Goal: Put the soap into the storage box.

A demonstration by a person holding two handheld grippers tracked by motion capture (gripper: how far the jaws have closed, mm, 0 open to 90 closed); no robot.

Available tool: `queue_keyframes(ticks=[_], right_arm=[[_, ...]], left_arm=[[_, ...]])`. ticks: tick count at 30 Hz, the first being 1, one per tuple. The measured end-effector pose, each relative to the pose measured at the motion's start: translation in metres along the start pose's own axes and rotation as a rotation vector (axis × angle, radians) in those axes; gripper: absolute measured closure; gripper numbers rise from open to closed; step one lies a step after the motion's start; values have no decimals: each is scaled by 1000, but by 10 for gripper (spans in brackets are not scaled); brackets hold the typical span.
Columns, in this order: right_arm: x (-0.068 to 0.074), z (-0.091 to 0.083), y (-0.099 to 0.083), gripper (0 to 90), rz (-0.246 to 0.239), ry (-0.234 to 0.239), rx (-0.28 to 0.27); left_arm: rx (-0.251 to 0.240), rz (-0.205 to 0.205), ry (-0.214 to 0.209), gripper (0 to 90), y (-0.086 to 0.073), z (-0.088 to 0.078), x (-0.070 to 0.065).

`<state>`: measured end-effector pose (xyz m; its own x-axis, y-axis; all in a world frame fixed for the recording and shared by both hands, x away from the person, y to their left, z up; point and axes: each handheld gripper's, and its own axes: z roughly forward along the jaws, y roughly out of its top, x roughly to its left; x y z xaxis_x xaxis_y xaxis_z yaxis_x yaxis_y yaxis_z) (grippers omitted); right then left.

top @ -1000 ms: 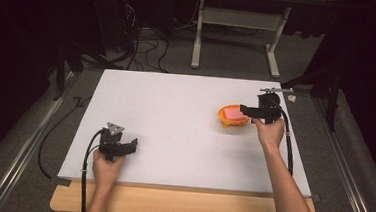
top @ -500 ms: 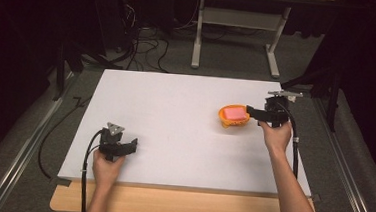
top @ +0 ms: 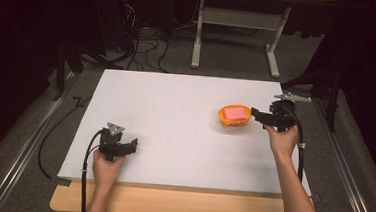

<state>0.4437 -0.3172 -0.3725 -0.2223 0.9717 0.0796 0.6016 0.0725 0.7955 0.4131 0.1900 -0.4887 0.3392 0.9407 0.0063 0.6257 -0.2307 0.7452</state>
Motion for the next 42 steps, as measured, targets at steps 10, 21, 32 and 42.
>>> queue_keyframes(ticks=[10, 21, 32, 42], right_arm=[[-2, -15, -9, 255, -12, 10, -31], [-5, -28, -15, 258, -12, 23, -58], [-4, -37, -24, 261, -20, 32, -66], [-6, -42, -37, 264, -22, 54, -72]], left_arm=[[0, 1, 1, 222, 0, 0, 0], [1, 2, 1, 222, 0, 0, 0], [-1, 4, 3, 222, 0, 0, 0], [-1, 4, 4, 222, 0, 0, 0]])
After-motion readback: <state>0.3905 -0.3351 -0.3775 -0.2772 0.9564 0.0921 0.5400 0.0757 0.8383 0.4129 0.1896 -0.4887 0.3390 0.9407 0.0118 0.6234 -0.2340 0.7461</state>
